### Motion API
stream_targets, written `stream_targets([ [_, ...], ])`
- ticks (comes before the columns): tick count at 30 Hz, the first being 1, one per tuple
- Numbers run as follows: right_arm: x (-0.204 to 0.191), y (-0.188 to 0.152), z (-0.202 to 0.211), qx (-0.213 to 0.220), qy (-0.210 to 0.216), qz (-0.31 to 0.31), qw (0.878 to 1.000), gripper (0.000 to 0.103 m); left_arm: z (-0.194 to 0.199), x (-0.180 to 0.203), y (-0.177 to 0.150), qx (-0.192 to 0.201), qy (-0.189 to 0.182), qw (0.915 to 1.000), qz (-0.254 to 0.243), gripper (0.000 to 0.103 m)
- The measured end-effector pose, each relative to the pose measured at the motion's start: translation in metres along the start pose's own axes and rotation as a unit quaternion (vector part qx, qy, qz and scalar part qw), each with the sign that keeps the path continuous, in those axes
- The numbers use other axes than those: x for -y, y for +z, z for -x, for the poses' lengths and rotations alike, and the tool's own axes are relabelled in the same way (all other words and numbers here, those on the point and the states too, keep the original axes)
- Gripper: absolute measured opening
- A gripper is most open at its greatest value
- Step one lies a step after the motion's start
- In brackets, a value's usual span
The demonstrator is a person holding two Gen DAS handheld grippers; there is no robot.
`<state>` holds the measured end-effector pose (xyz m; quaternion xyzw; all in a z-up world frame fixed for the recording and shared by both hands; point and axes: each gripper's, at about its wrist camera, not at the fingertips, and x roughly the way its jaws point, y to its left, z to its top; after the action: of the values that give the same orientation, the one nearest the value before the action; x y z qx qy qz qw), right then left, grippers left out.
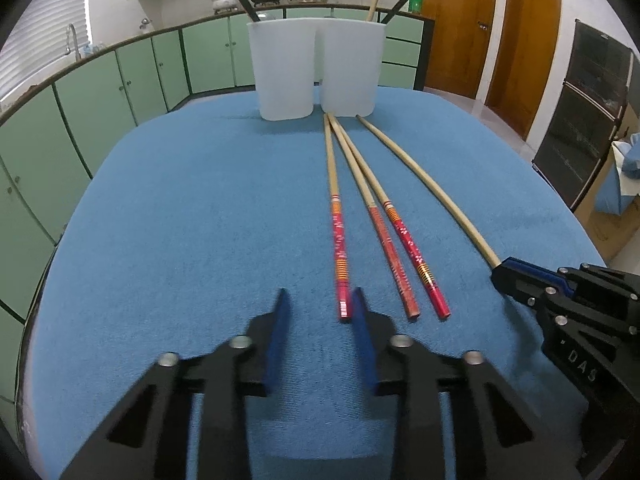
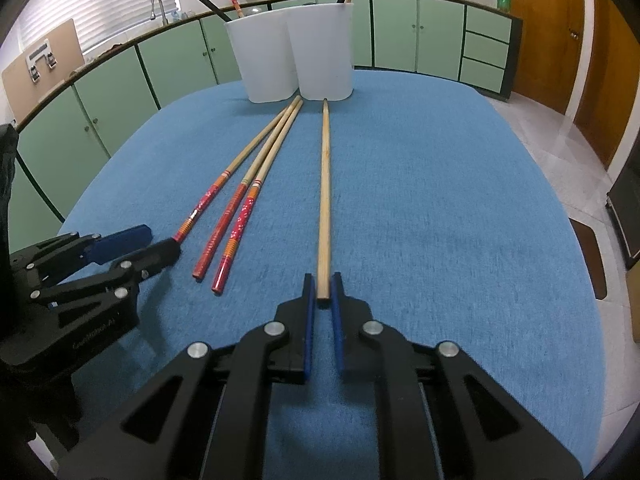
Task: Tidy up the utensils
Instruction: 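Close the right tool on a plain wooden chopstick while the left tool grasps a red-patterned chopstick, then carry both chopsticks into the white holder and open both tools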
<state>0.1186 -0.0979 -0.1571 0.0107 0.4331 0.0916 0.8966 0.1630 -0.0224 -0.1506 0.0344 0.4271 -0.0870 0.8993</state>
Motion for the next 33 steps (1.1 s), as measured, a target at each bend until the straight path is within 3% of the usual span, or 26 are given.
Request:
stream_targets([
  [3,0.001,0.0,0.0,0.001,0.002,-0.004,1.0,0.006,-0.001,0.003,0.001,0.001,-0.003,1.0,-0.001,0.006],
  [4,0.002,-0.001,0.001,0.002,0.002,-0.004,1.0,0.006,-0.001,0.004,0.001,0.001,-0.004,1.0,0.0,0.006],
  [9,0.002,-0.001,0.009,0.015,0.0,-0.004,1.0,0.006,0.003,-0.001,0.001,0.01,-0.013,0.9997,0.017,0.006],
  [18,0.0,0.015,0.047,0.063,-0.004,0.024,0.998,0.006,0.047,-0.006,0.012,0.067,-0.004,0.9976,0.018,0.006],
  [33,0.007,0.084,0.124,0.153,0.031,0.043,0.987,0.006,0.122,-0.019,0.079,0.185,-0.03,0.9823,0.002,0.006],
])
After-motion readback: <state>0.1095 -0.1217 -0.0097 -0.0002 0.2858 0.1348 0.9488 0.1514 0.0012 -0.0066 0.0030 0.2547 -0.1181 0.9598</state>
